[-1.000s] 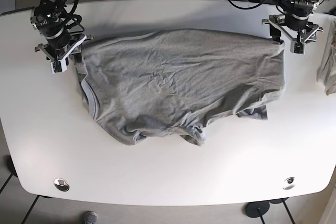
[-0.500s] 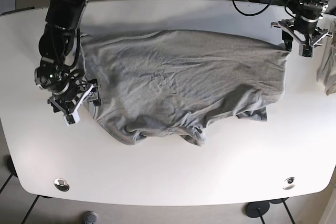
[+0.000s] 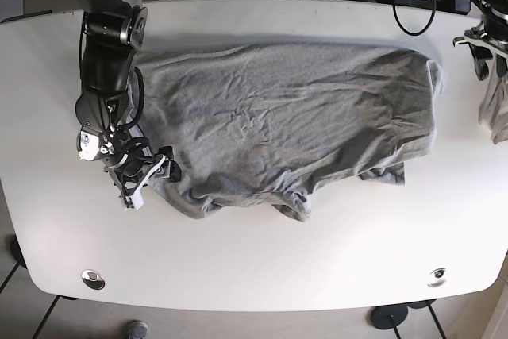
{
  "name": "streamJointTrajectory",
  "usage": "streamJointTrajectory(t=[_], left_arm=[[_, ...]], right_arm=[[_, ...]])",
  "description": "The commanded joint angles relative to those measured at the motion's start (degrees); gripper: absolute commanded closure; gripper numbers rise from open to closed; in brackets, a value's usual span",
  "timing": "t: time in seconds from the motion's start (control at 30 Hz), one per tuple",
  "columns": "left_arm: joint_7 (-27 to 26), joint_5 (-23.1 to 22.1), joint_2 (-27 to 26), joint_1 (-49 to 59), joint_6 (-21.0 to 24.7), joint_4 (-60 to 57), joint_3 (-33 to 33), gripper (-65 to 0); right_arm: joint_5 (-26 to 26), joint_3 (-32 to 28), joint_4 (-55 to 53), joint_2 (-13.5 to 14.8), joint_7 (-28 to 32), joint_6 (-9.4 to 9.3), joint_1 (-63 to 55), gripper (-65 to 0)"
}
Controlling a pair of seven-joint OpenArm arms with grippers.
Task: Fold the T-shirt properly
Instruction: 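Release and regrasp the shirt edge with both grippers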
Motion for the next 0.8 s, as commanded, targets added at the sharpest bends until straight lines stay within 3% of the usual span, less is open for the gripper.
streamJointTrajectory(t=[0.03,0.13,0.17,0.2,0.3,0.8], left_arm=[[-1.36,7.16,-0.64,-3.20,-0.06,0.86,4.10,-24.2],[-1.36,17.53,-0.47,-9.62,-0.06,0.42,9.90,-24.4],[-1.36,19.81,-0.29,-11.37,-0.06,-0.90,11.40,-26.0],[-1.36,21.92,-0.29,-14.19,-0.06,-3.89,13.59,-32.8],[-1.36,23.24,-0.29,-18.93,-0.06,-10.83,14.65,-45.8],[-1.71,23.07,-0.47,-34.58,-0.06,-45.29,14.39,-45.4]], right_arm=[[-0.18,0.26,0.68,-0.21,-0.94,0.62,0.53,-22.2],[-0.18,0.26,0.68,-0.38,-0.94,0.62,0.44,-1.7],[-0.18,0.26,0.68,-0.38,-0.94,0.62,0.44,-1.9],[-0.18,0.26,0.68,-0.38,-0.94,0.62,0.44,-2.1],[-0.18,0.35,0.77,-0.47,-0.94,0.62,0.44,-2.1],[-0.18,3.25,3.05,-1.88,-0.94,0.62,-2.46,-2.1]])
